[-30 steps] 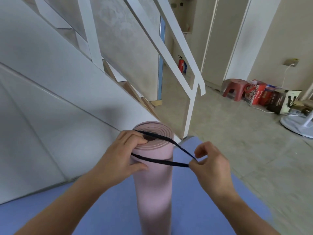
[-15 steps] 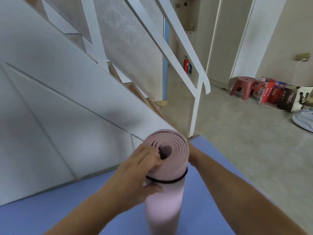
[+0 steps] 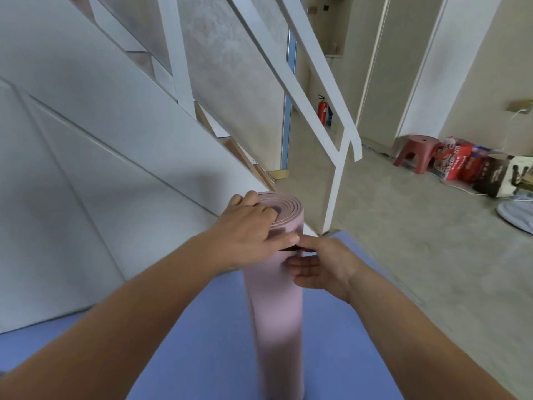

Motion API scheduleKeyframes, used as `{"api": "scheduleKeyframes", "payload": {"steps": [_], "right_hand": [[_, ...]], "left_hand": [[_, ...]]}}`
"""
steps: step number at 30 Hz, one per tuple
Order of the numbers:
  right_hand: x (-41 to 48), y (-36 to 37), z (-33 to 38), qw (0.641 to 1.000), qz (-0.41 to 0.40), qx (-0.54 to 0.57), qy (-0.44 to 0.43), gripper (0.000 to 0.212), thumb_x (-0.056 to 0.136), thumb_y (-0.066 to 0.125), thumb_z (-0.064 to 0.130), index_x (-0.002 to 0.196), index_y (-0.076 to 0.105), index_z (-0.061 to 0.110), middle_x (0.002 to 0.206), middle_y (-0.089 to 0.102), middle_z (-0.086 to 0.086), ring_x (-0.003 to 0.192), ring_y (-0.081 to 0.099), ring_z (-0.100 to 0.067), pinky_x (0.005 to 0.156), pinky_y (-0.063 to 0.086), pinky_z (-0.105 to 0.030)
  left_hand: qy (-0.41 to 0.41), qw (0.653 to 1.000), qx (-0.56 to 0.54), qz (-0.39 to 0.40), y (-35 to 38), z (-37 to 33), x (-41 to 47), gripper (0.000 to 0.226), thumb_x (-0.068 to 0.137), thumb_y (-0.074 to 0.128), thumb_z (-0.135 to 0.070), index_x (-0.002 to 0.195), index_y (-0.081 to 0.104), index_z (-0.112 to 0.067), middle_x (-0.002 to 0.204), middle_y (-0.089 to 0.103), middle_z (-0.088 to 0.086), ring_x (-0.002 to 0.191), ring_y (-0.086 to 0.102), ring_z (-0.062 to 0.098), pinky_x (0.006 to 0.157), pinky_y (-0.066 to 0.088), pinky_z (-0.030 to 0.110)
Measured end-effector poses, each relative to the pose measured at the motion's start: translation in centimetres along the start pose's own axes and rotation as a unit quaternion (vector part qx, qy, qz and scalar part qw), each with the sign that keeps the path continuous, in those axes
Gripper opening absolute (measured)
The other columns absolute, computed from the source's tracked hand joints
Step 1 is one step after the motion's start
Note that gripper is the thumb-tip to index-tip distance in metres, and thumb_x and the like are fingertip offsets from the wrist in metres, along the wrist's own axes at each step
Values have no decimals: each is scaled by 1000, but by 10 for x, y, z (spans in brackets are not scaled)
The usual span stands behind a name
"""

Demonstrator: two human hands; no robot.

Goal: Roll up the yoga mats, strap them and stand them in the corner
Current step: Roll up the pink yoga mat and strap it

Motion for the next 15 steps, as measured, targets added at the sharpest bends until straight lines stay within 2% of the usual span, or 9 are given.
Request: {"api": "scheduleKeyframes", "payload": {"steps": [2, 4, 7, 9, 12, 15], "right_hand": [[-3, 3, -9, 999, -6, 45, 22, 39, 84, 75, 41, 95, 65, 5, 82, 74, -14, 68, 72, -23, 60, 56, -30], [-3, 6, -17, 994, 1, 102, 27, 35, 82, 77, 34, 94, 63, 4, 80, 74, -13, 64, 71, -20, 56, 54, -28], [-1, 5, -19, 991, 4, 131, 27, 20, 85, 74, 23, 92, 67, 6, 75, 69, -7, 53, 58, -12, 46, 43, -22], [1, 0, -18, 993, -18, 109, 31, 11, 89, 69, 19, 86, 65, 9, 70, 67, -2, 49, 50, -10, 43, 32, -20], [11, -2, -41, 993, -85, 72, 40, 14, 86, 62, 11, 71, 59, 10, 59, 60, -2, 44, 44, -12, 43, 23, -19], [19, 2, -119, 985, -131, 38, 108, 11, 80, 61, 8, 70, 58, 6, 56, 59, -8, 43, 48, -18, 45, 23, -17]], "left_hand": [[35, 998, 53, -5, -5, -3, 2, 72, 91, 13, -68, 104, 60, -16, 106, 65, -5, 115, 40, 17, 95, 23, 34], [71, 994, 76, -22, -9, -3, 4, 69, 91, 15, -65, 96, 63, -15, 88, 62, -5, 105, 48, 18, 96, 27, 34], [74, 997, 33, 3, -9, 2, 6, 57, 94, 33, -67, 77, 52, -15, 67, 46, -5, 77, 51, 25, 85, 43, 39], [67, 998, 21, -7, -6, -1, 5, 59, 90, 31, -73, 69, 43, -19, 63, 45, -4, 68, 48, 27, 81, 45, 40], [42, 999, 17, -24, -11, -8, 10, 55, 95, 34, -69, 65, 32, -23, 63, 41, -7, 70, 48, 25, 79, 38, 36], [-13, 1000, -15, -6, -19, -8, 18, 51, 100, 37, -61, 64, 28, -26, 65, 33, -12, 76, 40, 20, 78, 27, 32]]}}
Point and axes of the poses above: each hand's wrist, its own x-axis towards the middle knuckle, its own y-axis out of the palm, z = x × y, the point moved 4 cm from there along x, towards the middle knuckle
